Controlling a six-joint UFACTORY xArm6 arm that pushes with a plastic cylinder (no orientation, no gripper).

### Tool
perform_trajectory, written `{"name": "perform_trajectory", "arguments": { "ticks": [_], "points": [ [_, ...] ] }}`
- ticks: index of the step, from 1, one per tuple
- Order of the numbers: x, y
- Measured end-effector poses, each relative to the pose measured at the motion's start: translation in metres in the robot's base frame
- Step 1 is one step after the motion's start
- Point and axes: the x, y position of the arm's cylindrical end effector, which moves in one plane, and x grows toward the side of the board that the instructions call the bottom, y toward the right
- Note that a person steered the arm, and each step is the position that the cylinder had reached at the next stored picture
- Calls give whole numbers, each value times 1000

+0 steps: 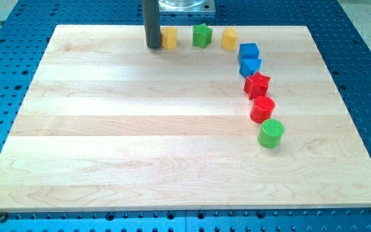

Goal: Separate the green circle from the red circle

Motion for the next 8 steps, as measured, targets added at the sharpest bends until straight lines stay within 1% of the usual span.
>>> {"name": "perform_trajectory", "arguments": {
  "ticks": [1,2,3,4,5,6,7,8],
  "points": [
    [87,1],
    [191,48],
    [302,121],
    [327,245],
    [289,327],
    [265,331],
    [277,254],
    [295,131]
  ]
}}
